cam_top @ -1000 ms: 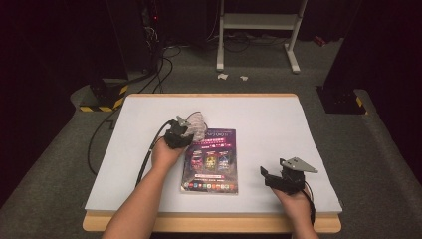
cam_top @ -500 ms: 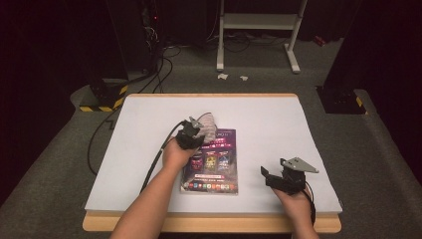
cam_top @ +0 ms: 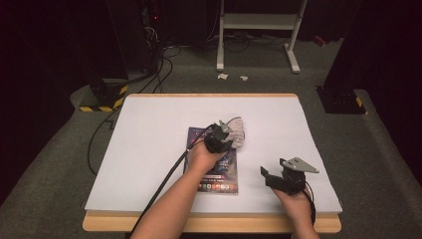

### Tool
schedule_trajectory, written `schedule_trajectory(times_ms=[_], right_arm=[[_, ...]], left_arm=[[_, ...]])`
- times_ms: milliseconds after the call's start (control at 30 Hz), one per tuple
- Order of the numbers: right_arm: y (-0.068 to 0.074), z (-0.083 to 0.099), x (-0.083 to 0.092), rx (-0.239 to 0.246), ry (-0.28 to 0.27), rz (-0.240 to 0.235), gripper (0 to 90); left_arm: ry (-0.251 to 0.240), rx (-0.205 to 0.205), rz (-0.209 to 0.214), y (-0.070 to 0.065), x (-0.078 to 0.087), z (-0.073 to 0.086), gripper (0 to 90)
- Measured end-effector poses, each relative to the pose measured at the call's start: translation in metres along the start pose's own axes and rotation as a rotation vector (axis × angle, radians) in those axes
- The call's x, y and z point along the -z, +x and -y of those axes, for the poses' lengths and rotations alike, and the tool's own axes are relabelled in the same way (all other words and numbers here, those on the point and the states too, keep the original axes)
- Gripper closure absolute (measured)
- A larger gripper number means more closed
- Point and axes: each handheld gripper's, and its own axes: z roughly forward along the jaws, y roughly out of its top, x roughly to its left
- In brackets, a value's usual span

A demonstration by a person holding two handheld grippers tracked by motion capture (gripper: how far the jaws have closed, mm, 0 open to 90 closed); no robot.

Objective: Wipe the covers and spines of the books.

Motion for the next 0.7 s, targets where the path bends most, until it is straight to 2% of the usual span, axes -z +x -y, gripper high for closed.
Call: schedule_trajectory(times_ms=[133, 233, 400, 633, 700], right_arm=[[0.0, 0.0, 0.0, 0.0, -0.001, -0.001, 17.7], [0.0, 0.0, 0.0, 0.002, -0.002, -0.001, 17.6], [0.0, 0.0, 0.0, 0.005, 0.0, -0.001, 17.6], [0.001, 0.001, -0.001, 0.013, 0.009, 0.004, 17.7], [0.0, 0.001, -0.002, 0.013, 0.01, 0.007, 17.7]], left_arm=[[0.008, -0.055, -0.016, -0.009, -0.003, -0.005, 64.1], [0.015, -0.034, -0.005, -0.002, -0.002, -0.003, 63.8], [0.02, 0.011, -0.039, 0.025, 0.008, 0.01, 64.0], [0.026, 0.061, -0.101, 0.066, 0.029, 0.037, 64.3], [0.02, 0.097, -0.117, 0.08, 0.036, 0.047, 64.4]])
